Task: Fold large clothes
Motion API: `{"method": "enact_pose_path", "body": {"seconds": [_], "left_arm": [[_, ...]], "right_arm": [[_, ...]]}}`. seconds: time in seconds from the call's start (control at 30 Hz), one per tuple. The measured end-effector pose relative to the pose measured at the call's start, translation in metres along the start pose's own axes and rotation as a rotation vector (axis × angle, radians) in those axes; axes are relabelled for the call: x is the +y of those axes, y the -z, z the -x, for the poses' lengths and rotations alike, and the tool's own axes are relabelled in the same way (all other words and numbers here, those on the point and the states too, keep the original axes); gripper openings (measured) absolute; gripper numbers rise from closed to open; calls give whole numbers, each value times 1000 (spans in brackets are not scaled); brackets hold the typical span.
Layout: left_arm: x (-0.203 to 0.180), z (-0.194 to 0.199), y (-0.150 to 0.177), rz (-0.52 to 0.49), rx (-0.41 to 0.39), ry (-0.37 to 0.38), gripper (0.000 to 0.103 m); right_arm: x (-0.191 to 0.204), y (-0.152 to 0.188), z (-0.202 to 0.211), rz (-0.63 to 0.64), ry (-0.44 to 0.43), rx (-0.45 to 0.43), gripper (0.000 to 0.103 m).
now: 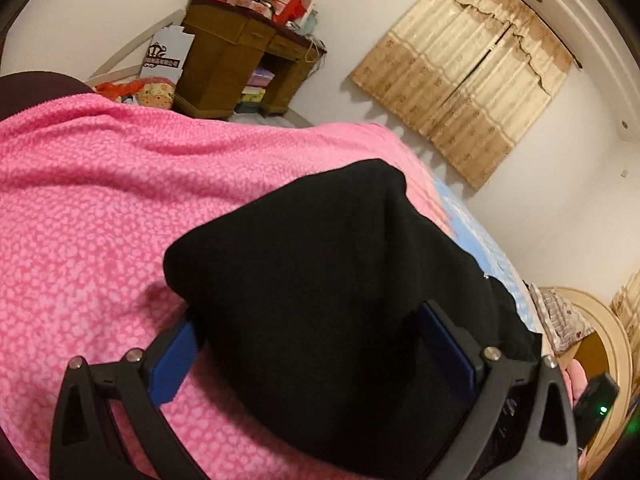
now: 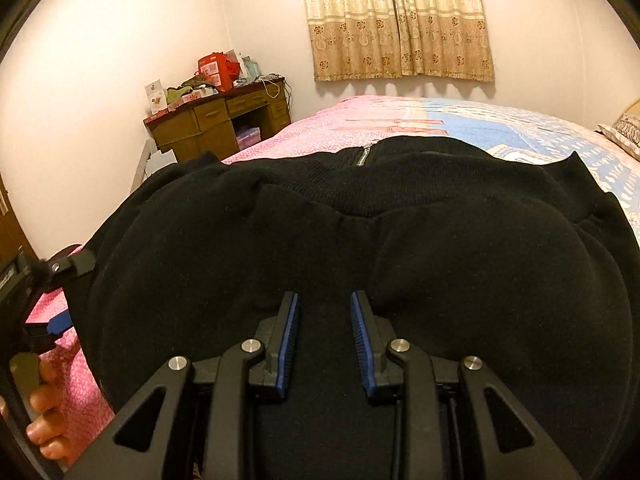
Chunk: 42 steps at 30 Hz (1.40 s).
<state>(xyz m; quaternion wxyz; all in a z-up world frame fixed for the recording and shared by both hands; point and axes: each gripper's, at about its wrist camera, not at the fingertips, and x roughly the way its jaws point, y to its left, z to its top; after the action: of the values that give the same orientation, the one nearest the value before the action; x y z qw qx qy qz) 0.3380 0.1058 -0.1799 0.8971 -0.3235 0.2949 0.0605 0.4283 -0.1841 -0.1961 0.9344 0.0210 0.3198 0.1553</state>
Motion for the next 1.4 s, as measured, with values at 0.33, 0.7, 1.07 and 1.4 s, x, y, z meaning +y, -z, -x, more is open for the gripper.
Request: {"method": "enact_pose_path", "body": {"seconds": [0.33, 0.7, 1.07, 1.4], "left_arm": [[-14, 12, -6, -150, -70, -23, 20], [-109, 55, -12, -512, -182, 78, 15], [-217, 70, 100, -982, -175, 327, 14], [-213, 60, 157, -1149, -146, 391, 14]], "right_arm": [[-2, 0, 5, -19, -17, 1, 28], [-49, -29, 74, -212, -172, -26, 29], [-158, 9, 133, -422, -133, -47, 29], [-229, 22, 136, -688, -358, -49, 42]]}}
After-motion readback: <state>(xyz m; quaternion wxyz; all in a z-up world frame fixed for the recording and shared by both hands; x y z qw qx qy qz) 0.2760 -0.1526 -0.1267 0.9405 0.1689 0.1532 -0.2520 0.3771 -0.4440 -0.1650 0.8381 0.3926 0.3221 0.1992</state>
